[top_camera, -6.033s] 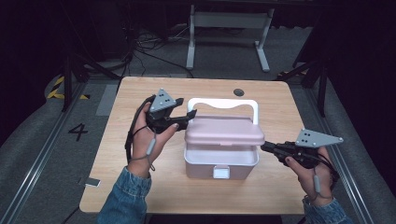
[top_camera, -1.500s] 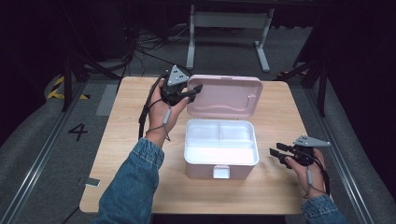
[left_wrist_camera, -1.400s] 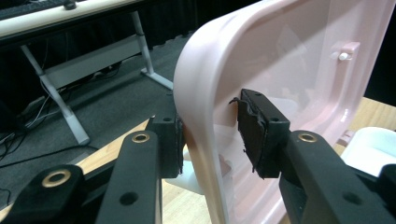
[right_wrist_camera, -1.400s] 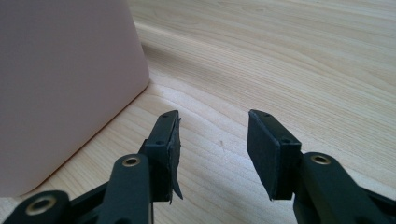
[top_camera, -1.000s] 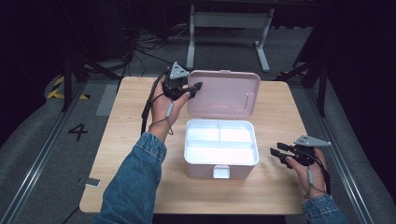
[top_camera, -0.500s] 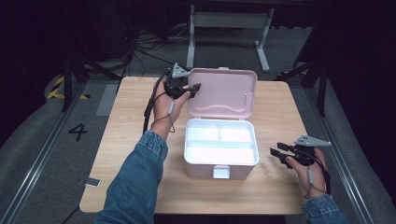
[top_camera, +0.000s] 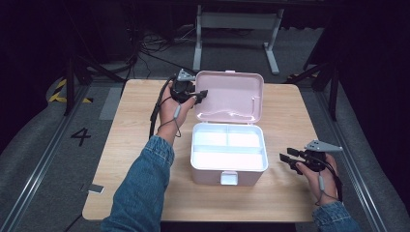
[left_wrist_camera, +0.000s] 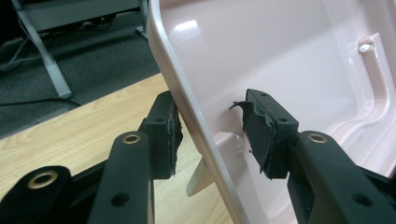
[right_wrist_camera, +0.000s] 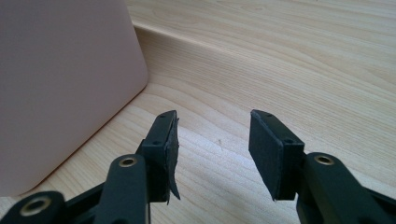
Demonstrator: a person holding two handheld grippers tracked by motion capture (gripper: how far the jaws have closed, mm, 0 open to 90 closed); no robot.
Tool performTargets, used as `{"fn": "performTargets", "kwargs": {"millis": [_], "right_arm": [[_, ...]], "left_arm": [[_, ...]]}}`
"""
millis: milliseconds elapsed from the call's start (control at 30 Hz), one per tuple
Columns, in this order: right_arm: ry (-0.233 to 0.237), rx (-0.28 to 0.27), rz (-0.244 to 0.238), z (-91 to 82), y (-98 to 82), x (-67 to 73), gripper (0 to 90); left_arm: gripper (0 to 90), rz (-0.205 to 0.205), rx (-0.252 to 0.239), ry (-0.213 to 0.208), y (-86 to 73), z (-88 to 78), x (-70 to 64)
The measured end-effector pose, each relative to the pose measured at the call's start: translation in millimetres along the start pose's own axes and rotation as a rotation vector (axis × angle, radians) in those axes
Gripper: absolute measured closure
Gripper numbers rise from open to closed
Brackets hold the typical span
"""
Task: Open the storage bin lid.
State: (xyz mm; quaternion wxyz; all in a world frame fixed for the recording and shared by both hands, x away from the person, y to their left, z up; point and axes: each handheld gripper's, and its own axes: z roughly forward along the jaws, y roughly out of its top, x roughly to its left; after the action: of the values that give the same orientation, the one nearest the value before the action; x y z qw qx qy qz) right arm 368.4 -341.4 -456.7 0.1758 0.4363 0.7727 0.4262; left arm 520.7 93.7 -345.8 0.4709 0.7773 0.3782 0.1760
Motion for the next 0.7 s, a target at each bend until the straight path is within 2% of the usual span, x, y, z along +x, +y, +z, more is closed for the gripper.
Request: {"fn": "performTargets", "kwargs": {"millis": [167,200,433,567,700], "right_arm": [[0.001,-0.001,0.0,-0.3,-0.1,-0.5,53.5],[0.002,-0.002,0.003,-0.4,-0.1,-0.4,53.5],[0.002,-0.002,0.003,-0.6,-0.1,-0.4,53.4],[0.002,-0.002,0.004,-0.7,-0.1,-0.6,53.3],[0.002,-0.001,0.004,-0.8,-0.2,-0.8,53.2]], "left_arm": [[56.7,-0.006,0.011,-0.002,-3.7,4.3,3.2],[56.7,-0.017,0.016,-0.001,-4.5,5.1,3.1],[56.0,-0.019,0.054,0.009,-9.6,11.6,6.6],[55.6,-0.042,0.072,0.006,-12.2,15.2,8.1],[54.7,-0.037,0.092,0.015,-14.3,17.9,10.0]]}}
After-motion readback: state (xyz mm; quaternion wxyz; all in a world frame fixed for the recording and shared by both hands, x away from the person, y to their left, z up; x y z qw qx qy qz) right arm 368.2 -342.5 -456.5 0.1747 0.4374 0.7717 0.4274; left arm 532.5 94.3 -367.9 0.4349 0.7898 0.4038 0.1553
